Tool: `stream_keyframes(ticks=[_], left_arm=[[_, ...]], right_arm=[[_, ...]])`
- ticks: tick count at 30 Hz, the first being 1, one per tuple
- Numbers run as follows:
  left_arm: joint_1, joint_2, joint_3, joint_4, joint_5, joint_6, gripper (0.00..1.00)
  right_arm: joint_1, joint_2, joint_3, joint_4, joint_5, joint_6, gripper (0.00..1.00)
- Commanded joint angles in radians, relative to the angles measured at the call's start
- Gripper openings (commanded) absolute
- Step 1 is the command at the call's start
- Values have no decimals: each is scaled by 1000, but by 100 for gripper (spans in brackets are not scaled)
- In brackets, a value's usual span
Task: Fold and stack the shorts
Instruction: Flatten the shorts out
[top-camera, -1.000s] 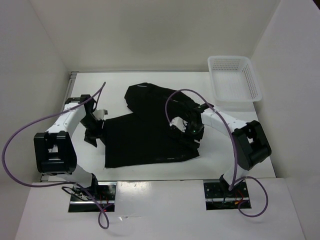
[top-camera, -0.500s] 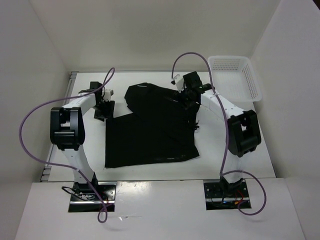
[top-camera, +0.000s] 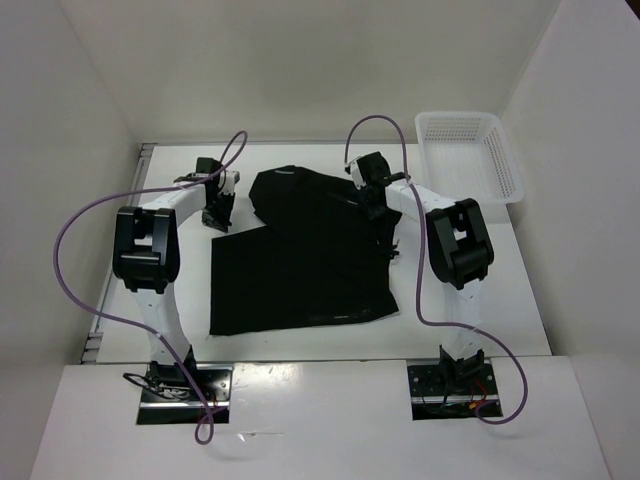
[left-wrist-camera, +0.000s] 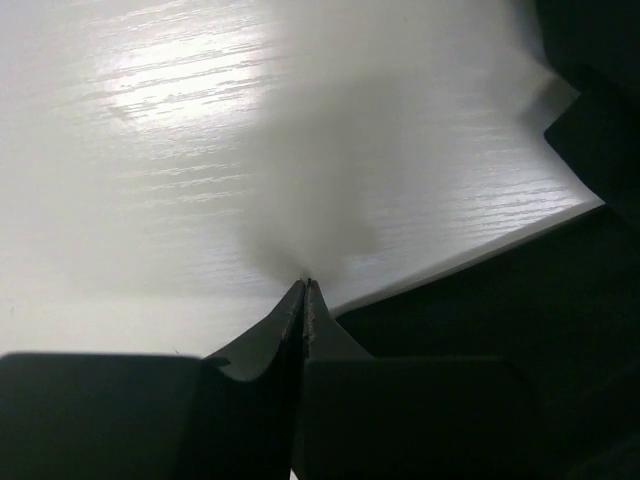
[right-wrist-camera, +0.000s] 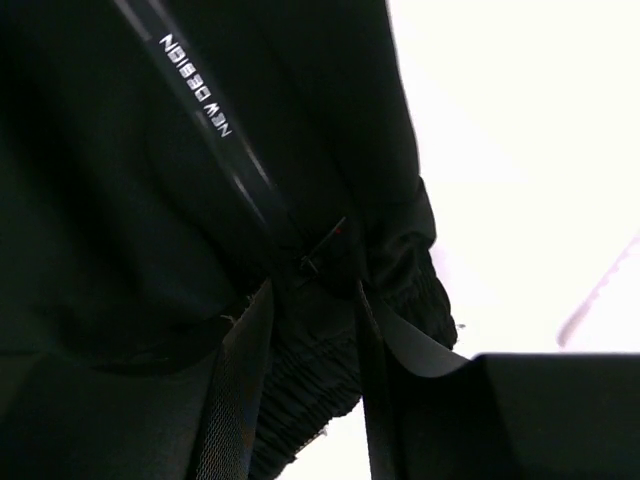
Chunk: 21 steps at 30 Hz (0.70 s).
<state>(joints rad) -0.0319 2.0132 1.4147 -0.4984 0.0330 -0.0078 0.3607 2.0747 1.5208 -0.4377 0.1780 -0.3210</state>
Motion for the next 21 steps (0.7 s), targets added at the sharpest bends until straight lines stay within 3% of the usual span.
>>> stream_keyframes(ticks=[1,3,8,12,16,21], left_arm=[[-6,50,-9,-9,-76,8,2],[-6,50,9,-9,-88,8,4],[-6,61,274,-61,97,8,41],[-16,206,513,-100,237,8,58],[-55,321,628,-120,278,8,71],[-94,430,697,-120,278,8,75]], right_arm=[[-19,1,44,108,101,51,43],[-29,1,53,108,112,51,47],[-29,-19,87,99,80,25,49],[-29,-50,87,99,80,1,49],[-29,-61,78,99,80,-39,50],[-29,-61,68,108,107,-59,52]])
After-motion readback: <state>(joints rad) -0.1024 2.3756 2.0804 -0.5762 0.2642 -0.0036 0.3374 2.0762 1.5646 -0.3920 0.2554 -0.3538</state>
